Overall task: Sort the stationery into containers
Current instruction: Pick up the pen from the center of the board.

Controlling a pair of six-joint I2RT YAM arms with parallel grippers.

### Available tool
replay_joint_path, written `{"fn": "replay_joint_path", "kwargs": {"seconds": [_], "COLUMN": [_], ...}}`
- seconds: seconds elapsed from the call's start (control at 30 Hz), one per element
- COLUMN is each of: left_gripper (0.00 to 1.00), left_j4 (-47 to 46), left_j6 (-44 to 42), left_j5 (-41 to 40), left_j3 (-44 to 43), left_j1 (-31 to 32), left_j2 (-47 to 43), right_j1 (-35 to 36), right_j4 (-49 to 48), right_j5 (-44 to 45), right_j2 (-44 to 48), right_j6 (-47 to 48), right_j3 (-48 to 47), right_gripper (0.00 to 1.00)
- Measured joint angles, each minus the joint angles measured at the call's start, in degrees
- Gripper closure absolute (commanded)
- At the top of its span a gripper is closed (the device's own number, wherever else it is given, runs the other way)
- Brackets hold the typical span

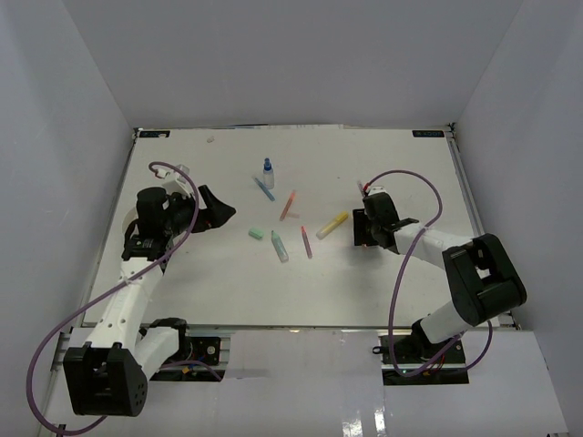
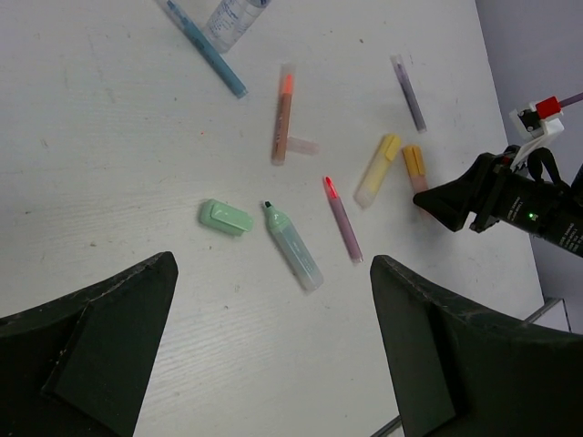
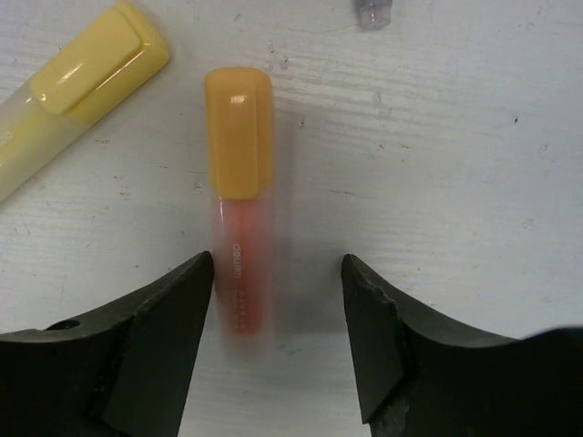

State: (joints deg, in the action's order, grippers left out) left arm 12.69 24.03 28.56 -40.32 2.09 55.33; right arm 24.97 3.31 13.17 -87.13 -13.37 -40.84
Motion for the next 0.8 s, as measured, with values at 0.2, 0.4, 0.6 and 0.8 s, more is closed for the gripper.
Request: {"fn": "replay_joint_path", "kwargs": {"seconds": [0.2, 0.4, 0.6, 0.8], "left_gripper": [0.02, 0.02, 0.02, 0.02], "left_j4": [-0.42, -0.68, -0.57, -0.90], "left_j6": [0.55, 3.02, 6.69, 10.38], "left_j5": [0.33, -0.52, -4.52, -11.02], "left_j3": [0.00, -0.07, -3.63, -10.88], "left_j1": [1.88, 7.52, 18.29, 29.55], "left_j2": [0.42, 1.11, 5.53, 11.82], "right_j1": [0.70, 1.62, 5.42, 10.14], "right_j4": [-1.95, -3.98, -5.42, -11.85], "right_j5": [1.05, 0.96, -1.64, -7.96], "right_j2": [0.31, 2.73, 11.06, 24.06], "right_j6": [0.00, 0.50, 3.19, 7.21], "right_j3": [1.09, 3.87, 8.37, 11.37], "right_gripper": [0.69, 0.80, 0.80, 0.80]}}
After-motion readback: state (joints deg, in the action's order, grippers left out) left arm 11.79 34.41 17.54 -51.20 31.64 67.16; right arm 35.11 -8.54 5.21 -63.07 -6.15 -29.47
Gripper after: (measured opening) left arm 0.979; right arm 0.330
